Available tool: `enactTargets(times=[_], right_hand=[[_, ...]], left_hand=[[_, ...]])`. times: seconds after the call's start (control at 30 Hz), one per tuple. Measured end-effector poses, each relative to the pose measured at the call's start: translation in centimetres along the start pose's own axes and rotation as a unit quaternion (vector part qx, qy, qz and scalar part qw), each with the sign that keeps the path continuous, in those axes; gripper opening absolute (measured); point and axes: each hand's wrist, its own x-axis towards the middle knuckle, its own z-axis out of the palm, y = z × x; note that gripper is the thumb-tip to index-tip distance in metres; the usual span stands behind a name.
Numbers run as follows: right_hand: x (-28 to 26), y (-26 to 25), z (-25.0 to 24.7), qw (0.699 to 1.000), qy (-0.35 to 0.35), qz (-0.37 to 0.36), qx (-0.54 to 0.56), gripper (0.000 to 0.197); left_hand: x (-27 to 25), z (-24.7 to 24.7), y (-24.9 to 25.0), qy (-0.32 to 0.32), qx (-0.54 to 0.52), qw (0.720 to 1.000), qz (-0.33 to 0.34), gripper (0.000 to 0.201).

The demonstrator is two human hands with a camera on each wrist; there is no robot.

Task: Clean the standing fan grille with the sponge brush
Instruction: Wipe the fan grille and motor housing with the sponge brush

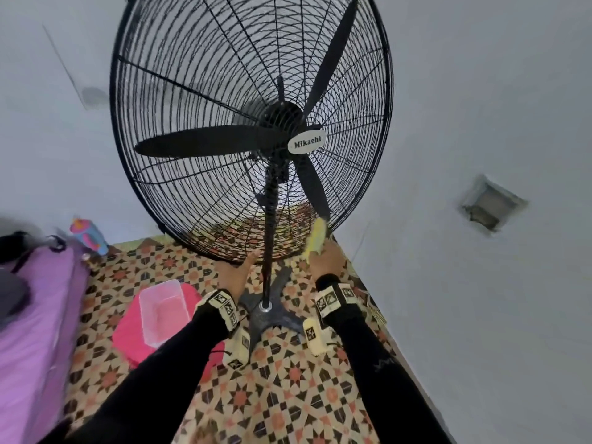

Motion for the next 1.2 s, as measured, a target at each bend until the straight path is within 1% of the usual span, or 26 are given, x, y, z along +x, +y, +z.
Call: enactTargets(times=[0.03, 0.1, 0.17, 0.2, 0.23, 0.3, 0.33, 0.37, 0.43, 0.5, 0.53, 0.57, 0.6, 0.63, 0.7, 0.73, 0.77, 0.83, 0.87, 0.9, 0.93, 1.0, 1.03, 1.07, 1.17, 1.2], right_hand=[[-0.7, -0.2, 0.7, 0.999, -0.02, -0.027, -0.012, 0.032], [-2.6, -0.8, 1.5, 0.993, -0.089, -0.076, -0.016, 0.033], [-3.4, -0.9, 1.1, 0.986, -0.144, -0.087, 0.018, 0.037], [-2.9, -0.7, 0.6, 0.986, -0.143, -0.077, 0.03, 0.038], [-2.2, -0.5, 0.0, 0.99, -0.118, -0.062, 0.047, 0.039], [-0.9, -0.8, -0.9, 0.998, -0.028, -0.031, 0.039, 0.04], [-0.6, -1.0, -0.7, 0.999, -0.001, -0.019, 0.028, 0.043], [-0.7, -1.3, -0.4, 0.999, 0.001, -0.013, 0.029, 0.047], [-1.0, -1.3, 1.3, 0.997, -0.056, -0.033, 0.049, 0.055], [-1.9, -1.5, 1.2, 0.99, -0.114, -0.071, 0.039, 0.054], [-2.2, -1.6, 0.4, 0.988, -0.127, -0.083, 0.034, 0.05], [-1.8, -1.5, -0.3, 0.987, -0.129, -0.081, 0.046, 0.047], [-1.3, -1.4, -1.2, 0.99, -0.113, -0.064, 0.056, 0.045], [-0.7, -1.5, -2.1, 0.994, -0.076, -0.048, 0.065, 0.045], [0.5, -1.8, -2.3, 0.997, -0.008, -0.03, 0.07, 0.047], [0.4, -2.3, -1.9, 0.998, -0.007, -0.03, 0.063, 0.048], [-0.1, -2.7, -1.4, 0.998, -0.023, -0.038, 0.051, 0.049], [-1.0, -2.9, -0.3, 0.992, -0.095, -0.076, 0.026, 0.051], [-1.3, -2.7, -0.5, 0.988, -0.125, -0.083, 0.037, 0.051], [-1.4, -2.7, -1.0, 0.986, -0.135, -0.08, 0.059, 0.049], [-1.2, -2.6, -1.5, 0.988, -0.115, -0.079, 0.071, 0.046], [-0.3, -2.3, -1.8, 0.995, -0.031, -0.06, 0.07, 0.042], [-0.2, -2.4, -1.8, 0.997, -0.009, -0.049, 0.062, 0.044], [-0.3, -2.6, -1.6, 0.997, -0.01, -0.049, 0.057, 0.047], [-1.0, -2.9, -1.2, 0.99, -0.106, -0.07, 0.067, 0.054], [-0.9, -2.7, -1.1, 0.986, -0.121, -0.077, 0.08, 0.055]], left_hand=[[-0.4, 0.0, 0.4, 0.005, 0.004, 1.0, 0.005, 0.157], [-0.9, -0.2, 0.9, -0.003, 0.005, 1.0, 0.006, 0.151], [-1.0, -0.4, 1.2, -0.015, 0.006, 1.0, 0.011, 0.142], [-0.7, -0.4, 1.1, -0.018, 0.005, 1.0, 0.012, 0.141], [-0.4, -0.4, 0.8, -0.016, 0.007, 1.0, 0.004, 0.143], [0.0, -0.3, 0.4, -0.01, 0.001, 1.0, -0.006, 0.15], [-0.2, -0.3, 0.6, -0.018, -0.01, 1.0, -0.007, 0.153], [-1.4, -0.4, 1.4, -0.021, -0.02, 1.0, -0.001, 0.154], [-2.3, -0.4, 2.2, -0.022, -0.017, 1.0, 0.003, 0.154], [-2.4, -0.6, 2.4, -0.025, -0.008, 1.0, -0.007, 0.151], [-2.1, -0.6, 2.2, -0.025, -0.014, 1.0, -0.002, 0.152], [-2.0, -0.6, 2.1, -0.018, -0.019, 1.0, 0.0, 0.154], [-2.0, -0.6, 2.1, -0.015, -0.016, 1.0, 0.0, 0.155], [-1.7, -0.5, 1.7, -0.005, -0.001, 1.0, -0.013, 0.156], [-0.9, -0.5, 0.9, -0.005, 0.022, 0.999, -0.024, 0.148], [-0.5, -0.2, 0.4, -0.009, 0.027, 0.999, -0.02, 0.143], [0.2, 0.1, -0.1, -0.003, 0.027, 1.0, -0.015, 0.148], [0.4, 0.1, 0.0, -0.009, 0.025, 0.999, -0.028, 0.159], [0.3, -0.1, 0.1, -0.01, 0.015, 0.999, -0.028, 0.161], [0.4, 0.1, 0.0, -0.006, 0.019, 0.999, -0.025, 0.163], [-0.6, -0.1, 0.7, -0.005, 0.019, 1.0, -0.021, 0.165], [-1.3, -0.4, 1.3, -0.006, 0.004, 1.0, -0.005, 0.163], [-1.8, -0.5, 1.8, -0.007, -0.004, 1.0, -0.002, 0.161], [-2.2, -0.6, 2.0, -0.012, -0.008, 1.0, 0.002, 0.159], [-4.0, -0.9, 3.5, -0.015, -0.01, 1.0, 0.015, 0.147], [-4.3, -1.0, 3.6, -0.015, -0.008, 1.0, 0.018, 0.142]])
